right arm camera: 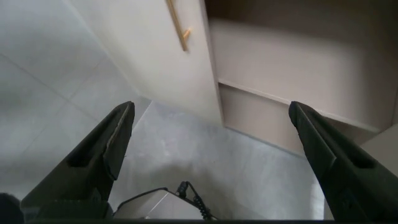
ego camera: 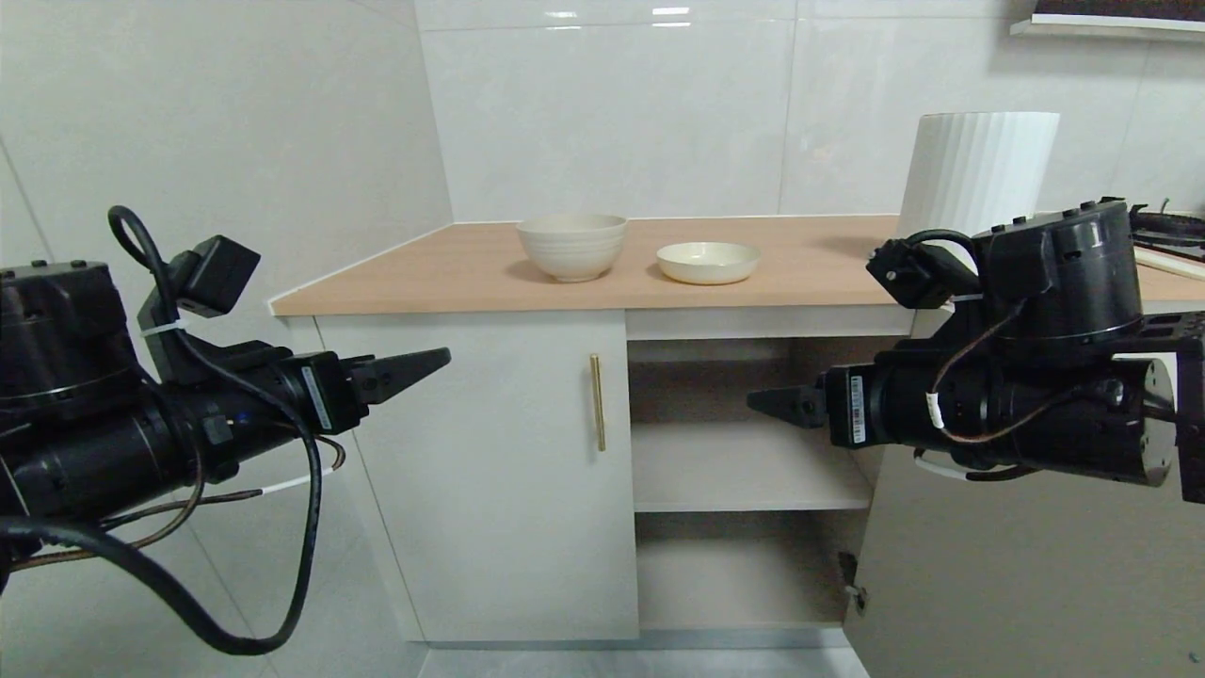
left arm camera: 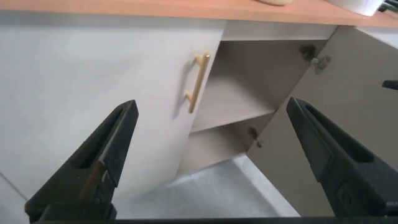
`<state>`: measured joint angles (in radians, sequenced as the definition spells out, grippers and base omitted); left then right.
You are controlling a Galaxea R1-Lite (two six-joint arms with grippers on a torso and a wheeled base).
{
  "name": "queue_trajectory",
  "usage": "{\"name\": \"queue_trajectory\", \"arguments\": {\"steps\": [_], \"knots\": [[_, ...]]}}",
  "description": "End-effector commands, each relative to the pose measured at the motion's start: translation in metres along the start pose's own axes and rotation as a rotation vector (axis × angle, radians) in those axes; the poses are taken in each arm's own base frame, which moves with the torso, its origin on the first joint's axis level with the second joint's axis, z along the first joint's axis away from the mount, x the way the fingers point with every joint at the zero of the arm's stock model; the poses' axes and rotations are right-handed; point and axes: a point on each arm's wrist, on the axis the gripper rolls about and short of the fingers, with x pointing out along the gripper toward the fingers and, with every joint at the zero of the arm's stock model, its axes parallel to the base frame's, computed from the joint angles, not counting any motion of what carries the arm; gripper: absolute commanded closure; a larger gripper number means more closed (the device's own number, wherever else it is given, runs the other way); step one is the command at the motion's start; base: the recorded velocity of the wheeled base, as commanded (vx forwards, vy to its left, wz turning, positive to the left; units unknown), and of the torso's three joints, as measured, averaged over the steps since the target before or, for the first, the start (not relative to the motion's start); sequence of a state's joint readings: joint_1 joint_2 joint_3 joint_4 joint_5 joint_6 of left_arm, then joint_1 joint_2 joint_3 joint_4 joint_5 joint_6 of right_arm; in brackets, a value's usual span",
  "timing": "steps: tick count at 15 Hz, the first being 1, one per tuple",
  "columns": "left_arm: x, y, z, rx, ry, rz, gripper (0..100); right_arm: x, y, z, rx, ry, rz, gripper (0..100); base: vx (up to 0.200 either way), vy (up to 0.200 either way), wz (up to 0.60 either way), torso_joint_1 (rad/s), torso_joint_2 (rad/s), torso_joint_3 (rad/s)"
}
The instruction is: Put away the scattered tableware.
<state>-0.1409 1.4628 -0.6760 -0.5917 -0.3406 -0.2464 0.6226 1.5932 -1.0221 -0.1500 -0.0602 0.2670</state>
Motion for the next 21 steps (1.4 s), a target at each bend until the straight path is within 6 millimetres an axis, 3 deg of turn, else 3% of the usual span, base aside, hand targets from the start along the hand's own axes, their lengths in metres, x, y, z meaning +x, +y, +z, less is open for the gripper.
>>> {"name": "queue_trajectory", "arguments": {"steps": [1,9,13,21], "knots": [[0.001,0.001,0.0,-0.01,0.001,0.0,0,0.001,0.0,-0.001,0.0,0.004,0.0,0,0.0,0.2,0.0,-0.002,0.01,-0.002],[-0.002,-0.002,0.0,0.005,-0.002,-0.009,0,-0.003,0.0,0.001,0.002,-0.008,0.003,0,0.0,0.025,0.0,0.0,0.0,0.0],[-0.005,-0.004,0.003,0.006,-0.007,-0.013,0,-0.014,0.001,0.006,0.003,-0.035,0.021,0,0.0,0.0,0.0,0.0,0.0,0.0],[-0.006,-0.004,0.005,0.003,-0.004,-0.008,0,-0.031,0.001,0.006,0.013,-0.028,0.027,0,0.2,0.0,0.0,0.0,0.0,0.004]]}}
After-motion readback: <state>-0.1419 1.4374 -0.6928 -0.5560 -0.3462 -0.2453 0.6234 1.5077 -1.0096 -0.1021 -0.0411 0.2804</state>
